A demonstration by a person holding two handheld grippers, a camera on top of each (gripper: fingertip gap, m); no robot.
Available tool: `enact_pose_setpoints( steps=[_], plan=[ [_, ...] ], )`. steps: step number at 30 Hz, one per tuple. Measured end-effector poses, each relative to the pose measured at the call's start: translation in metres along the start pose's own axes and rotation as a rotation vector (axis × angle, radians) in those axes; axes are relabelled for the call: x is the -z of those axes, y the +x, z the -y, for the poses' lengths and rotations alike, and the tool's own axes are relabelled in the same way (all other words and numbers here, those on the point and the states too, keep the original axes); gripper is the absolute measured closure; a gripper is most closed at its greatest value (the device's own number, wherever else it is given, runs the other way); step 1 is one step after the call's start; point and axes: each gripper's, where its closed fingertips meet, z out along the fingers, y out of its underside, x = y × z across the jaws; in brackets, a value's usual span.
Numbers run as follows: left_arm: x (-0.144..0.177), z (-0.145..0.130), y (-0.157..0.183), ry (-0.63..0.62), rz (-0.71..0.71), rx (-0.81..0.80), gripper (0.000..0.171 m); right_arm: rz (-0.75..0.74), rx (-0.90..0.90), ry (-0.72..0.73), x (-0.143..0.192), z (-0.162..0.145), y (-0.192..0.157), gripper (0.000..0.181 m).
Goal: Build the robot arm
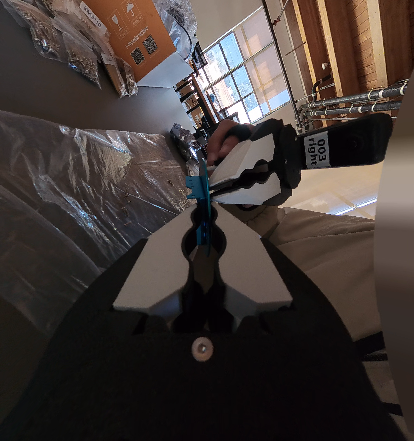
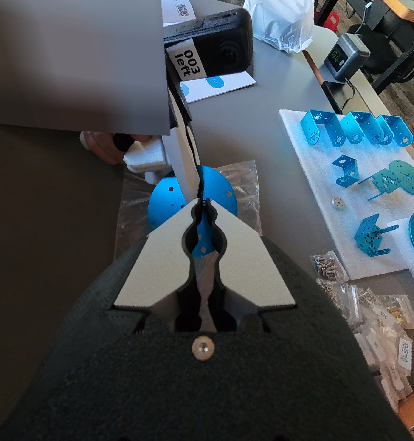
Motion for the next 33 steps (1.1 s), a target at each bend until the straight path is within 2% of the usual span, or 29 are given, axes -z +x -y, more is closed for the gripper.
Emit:
enact_pose_setpoints(
  steps=[17, 24, 26, 28, 33],
  plan=[
    [0.000, 0.001, -0.002, 0.004, 0.017, -0.012, 0.169, -0.024, 0.025, -0.003, 0.001, -0.003, 0.004, 0.180],
    [0.001, 0.000, -0.010, -0.006, 0.101, -0.096, 0.169, -0.041, 0.030, -0.008, 0.007, -0.008, 0.007, 0.181],
    [0.004, 0.002, -0.016, -0.012, 0.163, -0.166, 0.169, -0.041, 0.022, -0.032, 0.012, -0.015, 0.009, 0.181],
    [0.008, 0.006, -0.019, -0.015, 0.230, -0.276, 0.169, 0.034, -0.009, -0.055, 0.018, -0.027, -0.001, 0.181],
    [0.020, 0.025, -0.007, 0.013, 0.352, -0.595, 0.169, 0.153, -0.082, -0.171, 0.015, -0.070, -0.018, 0.181]
  ],
)
